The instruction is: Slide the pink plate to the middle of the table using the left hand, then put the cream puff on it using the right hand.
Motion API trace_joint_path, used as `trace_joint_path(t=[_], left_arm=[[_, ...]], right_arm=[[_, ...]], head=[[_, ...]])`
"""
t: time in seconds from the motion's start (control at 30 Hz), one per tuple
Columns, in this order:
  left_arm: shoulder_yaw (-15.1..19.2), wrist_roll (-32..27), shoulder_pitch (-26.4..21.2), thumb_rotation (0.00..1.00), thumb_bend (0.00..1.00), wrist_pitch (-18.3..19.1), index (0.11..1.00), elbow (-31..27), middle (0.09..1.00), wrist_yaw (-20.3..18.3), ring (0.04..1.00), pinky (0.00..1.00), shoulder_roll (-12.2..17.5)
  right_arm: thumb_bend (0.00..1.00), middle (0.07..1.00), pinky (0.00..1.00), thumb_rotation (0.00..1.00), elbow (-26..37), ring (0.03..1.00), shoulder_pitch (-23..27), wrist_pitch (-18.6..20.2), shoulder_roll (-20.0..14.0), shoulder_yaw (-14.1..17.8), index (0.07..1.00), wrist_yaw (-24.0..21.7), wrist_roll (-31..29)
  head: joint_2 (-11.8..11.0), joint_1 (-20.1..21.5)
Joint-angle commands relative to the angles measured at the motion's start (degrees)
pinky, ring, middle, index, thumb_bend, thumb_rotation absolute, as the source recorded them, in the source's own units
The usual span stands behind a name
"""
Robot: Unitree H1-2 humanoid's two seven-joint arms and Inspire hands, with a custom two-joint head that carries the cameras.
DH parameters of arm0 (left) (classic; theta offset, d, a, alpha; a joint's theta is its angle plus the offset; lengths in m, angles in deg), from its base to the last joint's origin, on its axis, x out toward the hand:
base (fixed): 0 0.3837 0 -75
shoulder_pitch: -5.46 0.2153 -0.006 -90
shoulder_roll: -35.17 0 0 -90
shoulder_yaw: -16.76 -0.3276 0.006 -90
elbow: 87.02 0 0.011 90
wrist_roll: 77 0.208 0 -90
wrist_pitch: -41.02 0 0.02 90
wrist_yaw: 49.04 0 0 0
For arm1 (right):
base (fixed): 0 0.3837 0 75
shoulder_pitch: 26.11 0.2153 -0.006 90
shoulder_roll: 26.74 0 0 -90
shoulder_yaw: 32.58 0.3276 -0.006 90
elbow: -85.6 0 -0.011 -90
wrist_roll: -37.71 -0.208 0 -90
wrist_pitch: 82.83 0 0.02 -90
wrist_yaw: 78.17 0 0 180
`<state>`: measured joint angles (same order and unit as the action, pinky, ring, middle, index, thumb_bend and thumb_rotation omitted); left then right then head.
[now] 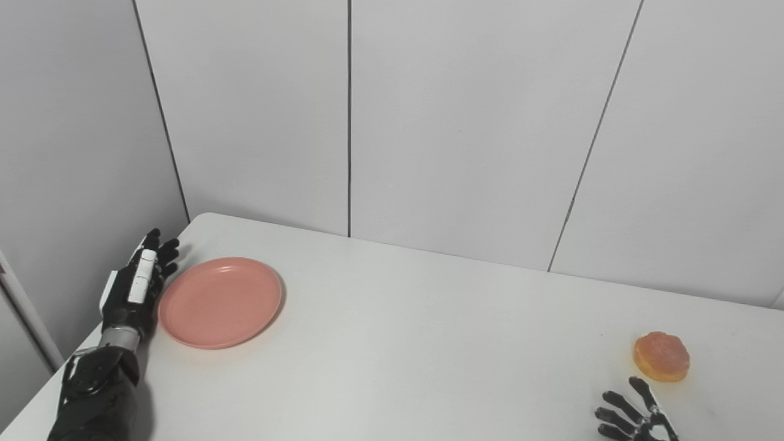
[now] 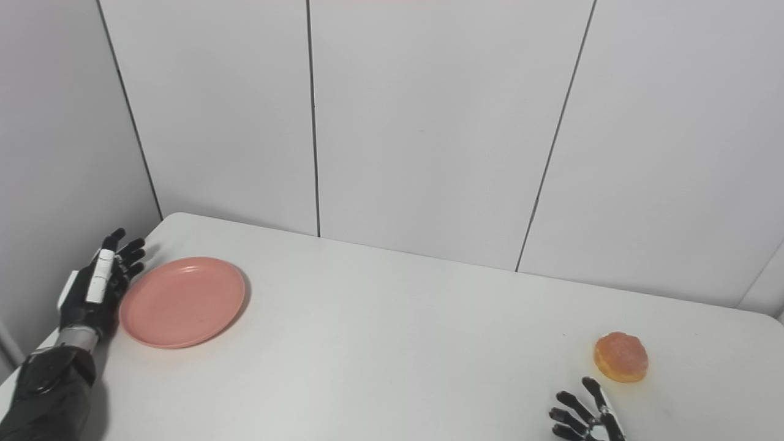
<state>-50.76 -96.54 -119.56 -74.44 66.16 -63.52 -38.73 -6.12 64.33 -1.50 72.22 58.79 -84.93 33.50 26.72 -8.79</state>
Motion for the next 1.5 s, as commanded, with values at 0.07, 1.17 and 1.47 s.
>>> trace_joint_path(t=[0.07, 1.17, 1.47], left_arm=[[0.49, -0.3, 0.21, 0.78, 1.0, -1.43, 0.931, 2.28, 0.879, -2.81, 0.895, 0.85, -0.12], [-3.97, 0.67, 4.98, 0.82, 0.89, 1.25, 1.0, -11.51, 0.967, -3.73, 0.97, 0.96, -7.51], [-6.27, 2.31, 6.02, 0.81, 0.93, 5.78, 1.0, -16.53, 0.946, 0.02, 0.954, 0.9, -9.93]], right_arm=[[0.87, 0.807, 0.71, 1.0, -2.2, 0.75, -3.45, 2.56, -0.01, -0.67, 0.934, -0.22, 0.38], [0.85, 0.803, 0.71, 1.0, -0.72, 0.751, -3.73, 4.02, -0.36, -2.59, 0.943, -0.05, 2.45], [0.84, 0.794, 0.7, 1.0, 0.38, 0.742, -3.99, 4.46, -0.34, -3.55, 0.944, 0.43, 3.68]], head=[[0.15, 0.16], [1.31, 1.72], [1.6, 2.35]])
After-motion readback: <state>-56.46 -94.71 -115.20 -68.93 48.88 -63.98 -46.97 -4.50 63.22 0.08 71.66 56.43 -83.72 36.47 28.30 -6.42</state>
